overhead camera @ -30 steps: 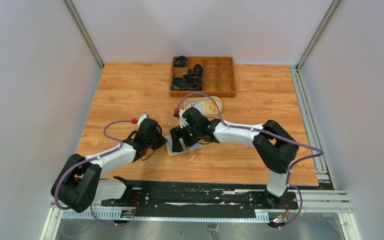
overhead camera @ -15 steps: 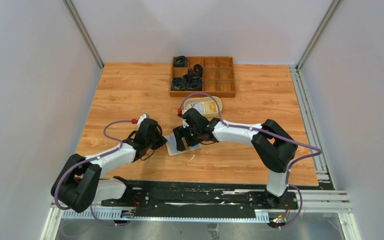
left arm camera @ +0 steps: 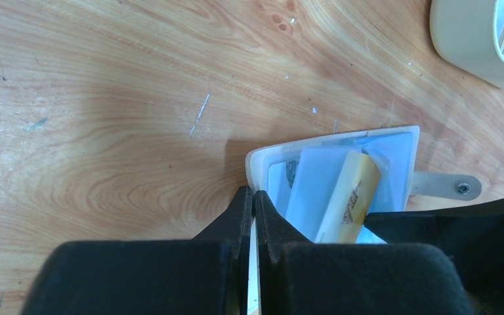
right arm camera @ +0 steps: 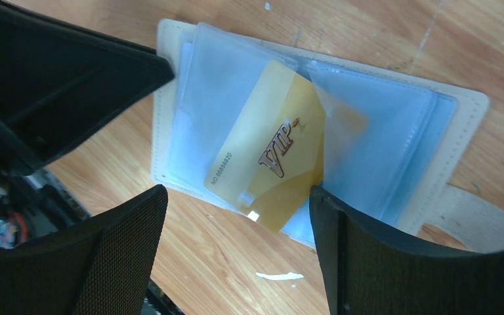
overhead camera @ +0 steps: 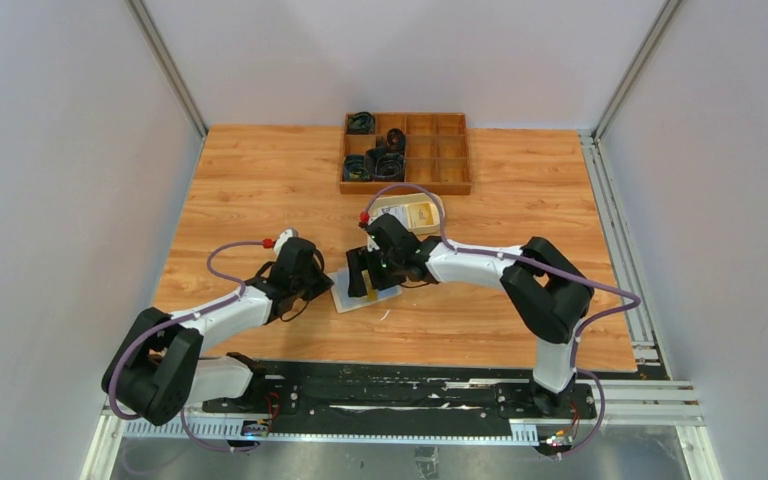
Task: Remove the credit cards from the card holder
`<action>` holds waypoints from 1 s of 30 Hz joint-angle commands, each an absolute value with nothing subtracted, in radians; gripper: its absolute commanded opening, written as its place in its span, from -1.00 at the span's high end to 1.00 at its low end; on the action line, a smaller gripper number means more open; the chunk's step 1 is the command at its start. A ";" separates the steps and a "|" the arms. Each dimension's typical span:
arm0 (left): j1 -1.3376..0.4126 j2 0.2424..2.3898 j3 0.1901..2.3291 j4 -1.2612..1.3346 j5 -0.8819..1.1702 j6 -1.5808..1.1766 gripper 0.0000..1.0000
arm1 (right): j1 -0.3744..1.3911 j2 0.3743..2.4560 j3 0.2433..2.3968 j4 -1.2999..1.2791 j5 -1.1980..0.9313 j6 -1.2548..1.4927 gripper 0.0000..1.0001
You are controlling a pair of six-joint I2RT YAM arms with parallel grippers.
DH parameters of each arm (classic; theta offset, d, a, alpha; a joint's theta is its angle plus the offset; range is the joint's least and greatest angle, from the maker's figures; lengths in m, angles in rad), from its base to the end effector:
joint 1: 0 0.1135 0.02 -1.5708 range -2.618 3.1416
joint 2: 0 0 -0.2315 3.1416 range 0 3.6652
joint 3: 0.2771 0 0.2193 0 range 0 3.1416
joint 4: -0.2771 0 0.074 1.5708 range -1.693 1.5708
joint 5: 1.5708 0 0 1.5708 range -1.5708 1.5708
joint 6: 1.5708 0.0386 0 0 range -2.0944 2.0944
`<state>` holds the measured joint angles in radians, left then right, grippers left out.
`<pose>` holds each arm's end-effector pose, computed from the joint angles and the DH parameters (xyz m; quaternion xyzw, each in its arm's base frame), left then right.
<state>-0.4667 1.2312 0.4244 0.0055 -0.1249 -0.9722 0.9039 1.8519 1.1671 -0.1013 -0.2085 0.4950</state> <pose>0.1899 -0.0903 0.1403 -0.2540 0.8898 -0.2033 0.3199 0.2192 0.2914 0.1699 -0.2255 0.8918 0.3184 0.2291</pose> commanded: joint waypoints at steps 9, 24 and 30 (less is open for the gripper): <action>-0.465 1.208 0.418 -0.027 -0.161 -0.956 1.00 | 0.793 1.870 0.872 0.248 -0.457 0.931 -0.64; -0.465 1.201 0.408 -0.030 -0.168 -0.954 1.00 | 0.776 2.022 0.804 0.443 -0.512 1.120 -0.62; -0.465 1.204 0.407 -0.028 -0.170 -0.954 1.00 | 0.776 2.023 0.786 0.567 -0.537 1.114 -0.33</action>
<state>-0.4610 1.2144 0.4217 -0.0193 -0.1734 -0.9558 0.7628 1.9423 0.8505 0.6552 -0.5663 1.1370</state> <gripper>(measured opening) 0.023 0.710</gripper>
